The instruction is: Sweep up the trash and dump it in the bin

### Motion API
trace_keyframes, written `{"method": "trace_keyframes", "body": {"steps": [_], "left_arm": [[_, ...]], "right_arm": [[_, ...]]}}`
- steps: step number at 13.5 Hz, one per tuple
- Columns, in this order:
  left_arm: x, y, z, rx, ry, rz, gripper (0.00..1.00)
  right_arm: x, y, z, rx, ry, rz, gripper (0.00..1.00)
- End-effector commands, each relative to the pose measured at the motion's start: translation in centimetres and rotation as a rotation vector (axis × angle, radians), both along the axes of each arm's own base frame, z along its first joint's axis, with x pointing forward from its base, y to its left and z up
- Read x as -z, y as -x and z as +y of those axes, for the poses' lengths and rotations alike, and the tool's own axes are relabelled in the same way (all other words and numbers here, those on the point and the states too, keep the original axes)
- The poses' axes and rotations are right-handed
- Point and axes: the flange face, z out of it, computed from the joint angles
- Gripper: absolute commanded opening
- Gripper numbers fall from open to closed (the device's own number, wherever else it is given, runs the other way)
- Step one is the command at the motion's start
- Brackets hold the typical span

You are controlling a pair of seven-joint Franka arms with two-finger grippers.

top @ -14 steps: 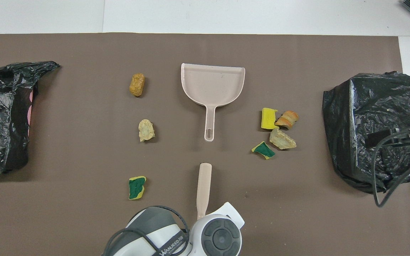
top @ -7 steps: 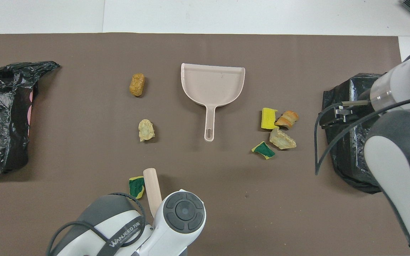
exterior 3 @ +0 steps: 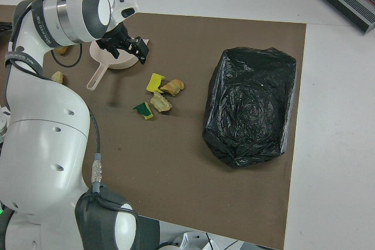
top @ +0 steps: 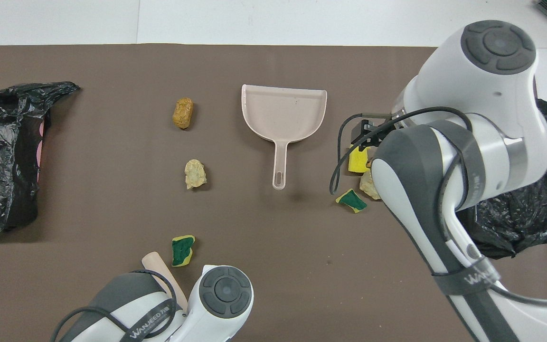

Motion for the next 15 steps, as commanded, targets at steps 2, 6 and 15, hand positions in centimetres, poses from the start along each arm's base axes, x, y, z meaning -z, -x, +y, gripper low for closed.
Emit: {"method": "trace_keyframes", "body": {"steps": [2,6,15], "left_arm": [[1.3,-0.3,1.7,-0.215,0.053,-0.056,0.0],[4.0,-1.9,0.2,-0.4,0.136,-0.079,0.0],[3.0,-18.8,3.4,-0.658,0.293,-0.205,0.0]], "right_arm": [[2.4,-1.1,3.0,0.063,-0.054,0.011,1.0],[6.0,-2.5,8.2,0.154,-0.068,0.007,1.0],[13.5,0.0,16.7,0.112,-0.055,0.029,1.0]]}}
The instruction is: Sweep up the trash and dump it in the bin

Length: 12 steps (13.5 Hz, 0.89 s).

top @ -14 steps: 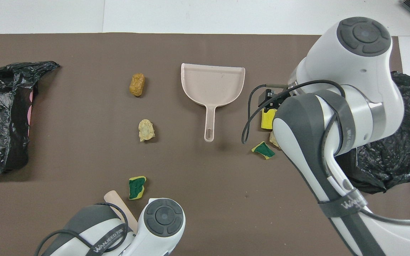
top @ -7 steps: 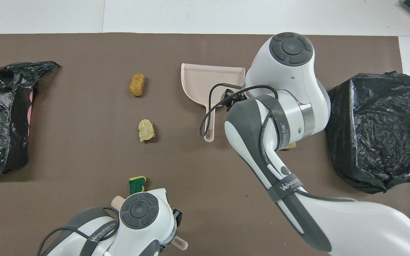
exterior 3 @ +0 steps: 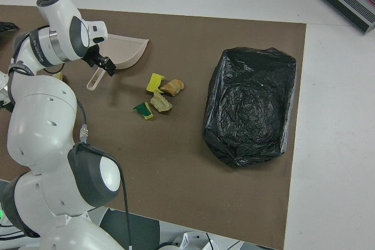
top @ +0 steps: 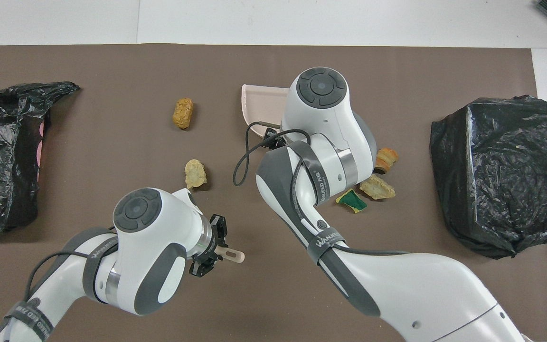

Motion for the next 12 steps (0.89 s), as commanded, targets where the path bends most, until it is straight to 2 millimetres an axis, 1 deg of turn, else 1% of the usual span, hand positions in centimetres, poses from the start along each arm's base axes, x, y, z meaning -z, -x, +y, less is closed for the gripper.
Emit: {"method": "trace_keyframes", "body": {"steps": [1,2,3,4,6,7,8,9,10,11,12], "left_arm": [[-0.7,-4.6,-0.1,-0.037,0.05,-0.023,0.0],[-1.0,-6.0,0.2,-0.052,0.057,-0.028,0.0],[-1.5,-7.1,0.4,-0.055,0.06,-0.033,0.0],[-1.6,-7.7,0.8,-0.041,0.058,-0.028,0.0],[-2.1,-8.3,1.9,0.069,0.073,-0.018,0.0],[-2.4,-8.3,2.3,0.14,0.081,-0.019,0.0],[-2.8,-8.3,3.2,0.232,0.076,-0.018,0.0],[-3.7,-8.7,4.4,0.309,0.072,-0.008,0.0],[-4.6,-8.9,4.9,0.368,0.081,0.01,0.0],[-5.0,-9.1,5.6,0.427,0.078,0.014,0.0],[-5.0,-9.1,6.3,0.5,0.039,0.011,0.0]], "right_arm": [[1.0,2.1,1.2,-0.048,-0.021,0.035,1.0],[1.4,2.7,1.0,-0.066,-0.022,0.037,1.0],[1.7,3.2,1.0,-0.074,-0.023,0.037,1.0],[2.0,3.5,0.8,-0.104,-0.024,0.039,1.0],[2.3,3.6,0.6,-0.133,-0.027,0.038,1.0],[2.3,3.6,0.6,-0.133,-0.027,0.038,0.93],[2.2,3.4,0.5,-0.13,-0.031,0.03,0.82],[2.3,3.2,0.6,-0.128,-0.037,0.014,0.73],[2.1,3.2,0.7,-0.131,-0.037,0.01,0.67],[2.1,3.2,0.7,-0.134,-0.038,0.006,0.56],[2.0,3.1,0.7,-0.144,-0.041,-0.002,0.44]]}}
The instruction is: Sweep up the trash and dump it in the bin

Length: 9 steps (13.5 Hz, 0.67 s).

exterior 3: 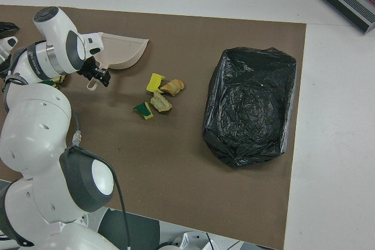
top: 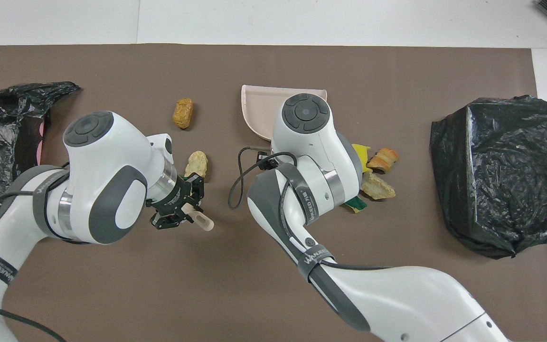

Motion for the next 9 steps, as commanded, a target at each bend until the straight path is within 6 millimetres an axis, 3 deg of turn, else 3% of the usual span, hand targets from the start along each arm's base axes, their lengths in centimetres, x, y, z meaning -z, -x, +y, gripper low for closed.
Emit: {"method": "trace_keyframes", "body": {"steps": [1,2,6,9], "left_arm": [[-0.9,-0.5,1.4,0.131,-0.051,-0.017,0.0],[-0.9,-0.5,2.2,0.148,-0.048,-0.01,0.0],[0.0,1.5,4.7,0.401,-0.003,0.0,0.0],[0.9,3.7,5.4,0.515,-0.042,0.011,0.0]], "right_arm": [[-0.4,0.3,-0.4,-0.025,-0.038,-0.015,0.25],[-0.6,0.3,-0.3,-0.025,-0.031,-0.021,0.02],[-1.7,0.0,-0.5,-0.07,-0.001,-0.045,0.0],[-4.4,-0.1,-1.6,-0.242,-0.049,-0.072,0.0]]}}
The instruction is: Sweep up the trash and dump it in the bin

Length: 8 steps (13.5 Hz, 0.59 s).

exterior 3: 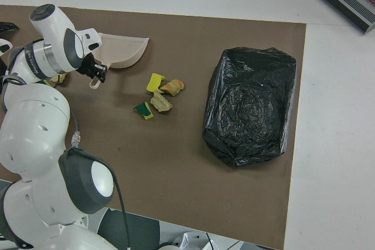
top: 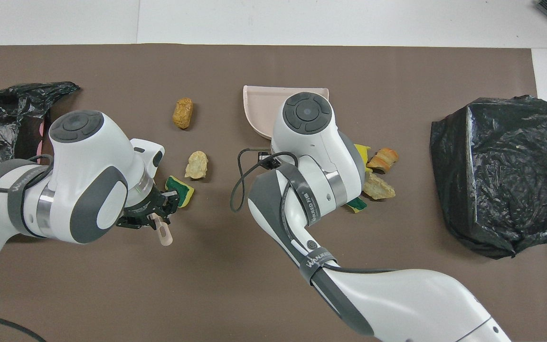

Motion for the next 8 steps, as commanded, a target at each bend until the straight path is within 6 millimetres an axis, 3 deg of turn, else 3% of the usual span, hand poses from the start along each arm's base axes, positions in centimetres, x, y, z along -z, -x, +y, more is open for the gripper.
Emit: {"method": "trace_keyframes", "body": {"steps": [1,5,8], "left_arm": [[-0.2,3.0,1.1,0.117,-0.031,-0.004,0.0],[1.2,6.4,-0.7,0.193,-0.024,-0.064,0.0],[1.6,6.5,-1.1,0.23,0.0,-0.107,0.0]], "right_arm": [[-3.9,-0.6,-3.6,-0.118,-0.038,-0.038,0.0],[-6.3,1.2,-8.7,-0.451,-0.042,0.002,0.0],[-6.7,2.9,-12.7,-0.712,-0.066,-0.02,0.0]]}}
